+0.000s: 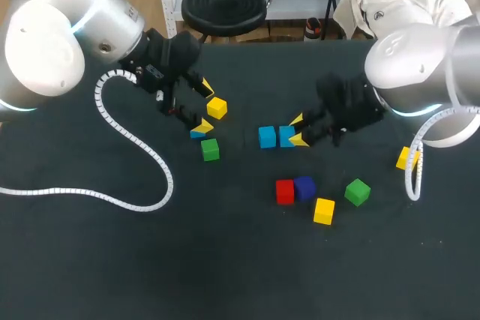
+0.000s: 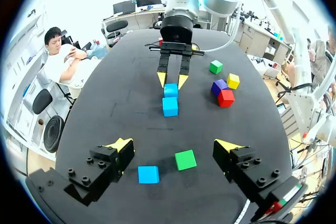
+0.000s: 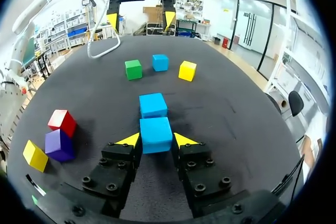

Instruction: Place the blue cubes, place green cubes on the blue cubes, place the yellow cubes on the green cubes, then place the red cubes on the yellow cubes, and place purple cube on the red cubes.

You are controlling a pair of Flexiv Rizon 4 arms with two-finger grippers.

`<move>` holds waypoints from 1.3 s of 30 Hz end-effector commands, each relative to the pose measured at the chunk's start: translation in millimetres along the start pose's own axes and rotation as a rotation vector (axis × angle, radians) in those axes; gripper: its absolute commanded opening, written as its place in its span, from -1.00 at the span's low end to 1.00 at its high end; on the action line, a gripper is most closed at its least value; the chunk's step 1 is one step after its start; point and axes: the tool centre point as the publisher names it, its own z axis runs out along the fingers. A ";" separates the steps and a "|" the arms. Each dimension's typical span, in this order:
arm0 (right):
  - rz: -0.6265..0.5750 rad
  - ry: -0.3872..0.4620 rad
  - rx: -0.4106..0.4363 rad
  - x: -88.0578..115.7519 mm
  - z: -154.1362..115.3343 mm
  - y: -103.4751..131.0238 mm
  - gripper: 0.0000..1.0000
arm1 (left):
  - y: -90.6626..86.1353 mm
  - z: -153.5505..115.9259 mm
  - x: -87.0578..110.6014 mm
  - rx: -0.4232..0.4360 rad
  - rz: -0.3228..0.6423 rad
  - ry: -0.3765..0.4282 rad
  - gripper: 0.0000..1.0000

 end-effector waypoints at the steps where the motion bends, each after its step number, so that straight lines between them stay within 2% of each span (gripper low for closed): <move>1: 0.002 0.003 0.001 0.1 -0.3 2.5 -1.00 | -0.1 -0.3 1.0 0.000 0.002 -0.003 1.00; 17: -0.008 0.007 0.008 -1.3 -5.6 -2.8 -1.00 | -0.1 -0.3 1.0 0.000 0.002 -0.003 1.00; 39: 0.004 0.013 -0.010 2.9 0.9 -3.3 -1.00 | -0.1 -0.3 1.0 0.000 0.002 -0.003 1.00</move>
